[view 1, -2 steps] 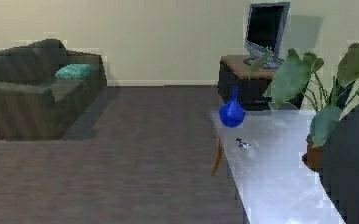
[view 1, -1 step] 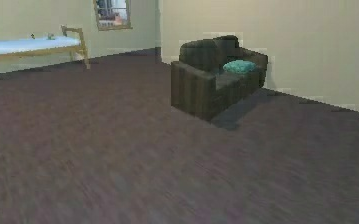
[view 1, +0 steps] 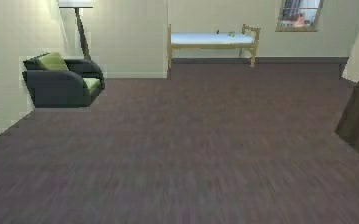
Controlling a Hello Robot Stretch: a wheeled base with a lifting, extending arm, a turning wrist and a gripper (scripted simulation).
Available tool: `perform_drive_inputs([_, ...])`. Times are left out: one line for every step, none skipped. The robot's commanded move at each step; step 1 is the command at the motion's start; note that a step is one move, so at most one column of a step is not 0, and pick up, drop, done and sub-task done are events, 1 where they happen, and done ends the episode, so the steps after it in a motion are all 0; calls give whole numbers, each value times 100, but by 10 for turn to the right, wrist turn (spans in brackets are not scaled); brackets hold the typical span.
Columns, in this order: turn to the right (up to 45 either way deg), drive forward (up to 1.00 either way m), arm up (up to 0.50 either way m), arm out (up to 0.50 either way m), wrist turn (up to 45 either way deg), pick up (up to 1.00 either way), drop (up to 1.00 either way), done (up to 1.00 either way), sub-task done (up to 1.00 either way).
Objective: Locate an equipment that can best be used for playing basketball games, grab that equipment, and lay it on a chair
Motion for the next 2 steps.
perform_drive_inputs([-450,0,0,0,0,0,0,0,0])
perform_drive_inputs([-270,0,0,0,0,0,0,0,0])
